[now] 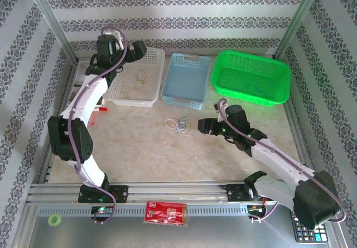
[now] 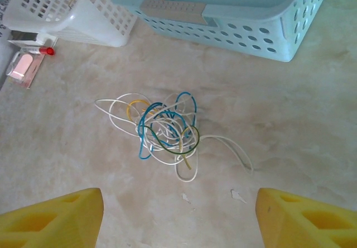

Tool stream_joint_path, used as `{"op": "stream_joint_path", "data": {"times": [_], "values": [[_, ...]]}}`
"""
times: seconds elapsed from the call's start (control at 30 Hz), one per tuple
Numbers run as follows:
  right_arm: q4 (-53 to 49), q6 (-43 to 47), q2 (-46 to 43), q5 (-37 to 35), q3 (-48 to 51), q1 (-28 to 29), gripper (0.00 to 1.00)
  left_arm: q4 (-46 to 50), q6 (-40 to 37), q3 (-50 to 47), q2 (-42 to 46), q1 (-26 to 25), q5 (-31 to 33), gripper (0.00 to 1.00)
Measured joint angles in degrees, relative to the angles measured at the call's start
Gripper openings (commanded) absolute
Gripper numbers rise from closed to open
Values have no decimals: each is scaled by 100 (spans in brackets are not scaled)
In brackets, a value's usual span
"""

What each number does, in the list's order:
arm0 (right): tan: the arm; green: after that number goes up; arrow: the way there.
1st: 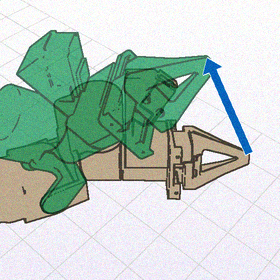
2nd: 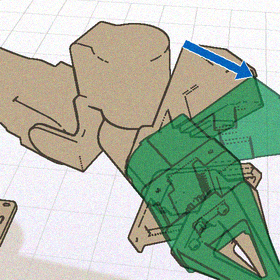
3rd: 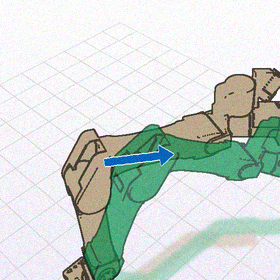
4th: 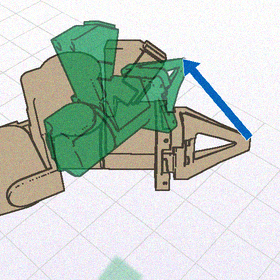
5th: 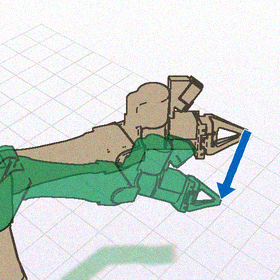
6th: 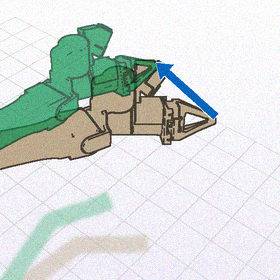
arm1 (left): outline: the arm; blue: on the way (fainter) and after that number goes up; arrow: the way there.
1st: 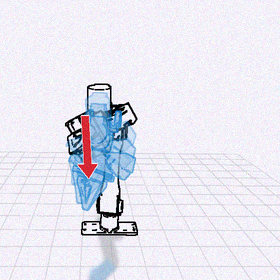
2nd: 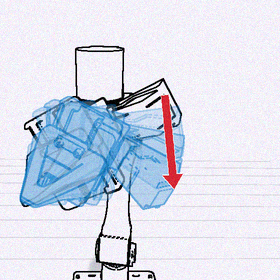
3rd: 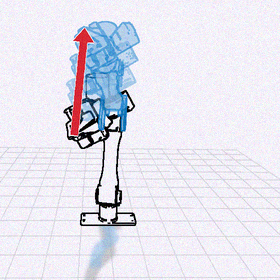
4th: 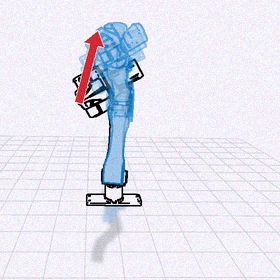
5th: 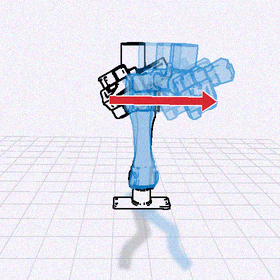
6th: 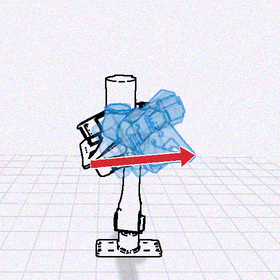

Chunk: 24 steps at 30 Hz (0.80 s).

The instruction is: Untangle the cables

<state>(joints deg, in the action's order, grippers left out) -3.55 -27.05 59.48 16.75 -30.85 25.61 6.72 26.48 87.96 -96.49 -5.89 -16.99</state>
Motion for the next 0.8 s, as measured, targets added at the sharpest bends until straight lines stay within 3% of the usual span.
{"op": "stream_joint_path", "data": {"times": [0.27, 0.4, 0.63, 0.8], "values": [[-11, -26, 164, -103, 0, 0, 71, -404, 632, -1655, 1064, -24, -754, 100], [-9, -55, 319, -133, -7, 0, 70, -501, 859, -2507, 1532, -225, -831, 100], [13, -140, 881, -76, -103, 0, 62, -575, 1106, -3635, 2345, -1397, -570, 100], [127, -208, 1268, 111, -254, 0, 50, -721, 1226, -4304, 2385, -2332, -118, 100]]}}
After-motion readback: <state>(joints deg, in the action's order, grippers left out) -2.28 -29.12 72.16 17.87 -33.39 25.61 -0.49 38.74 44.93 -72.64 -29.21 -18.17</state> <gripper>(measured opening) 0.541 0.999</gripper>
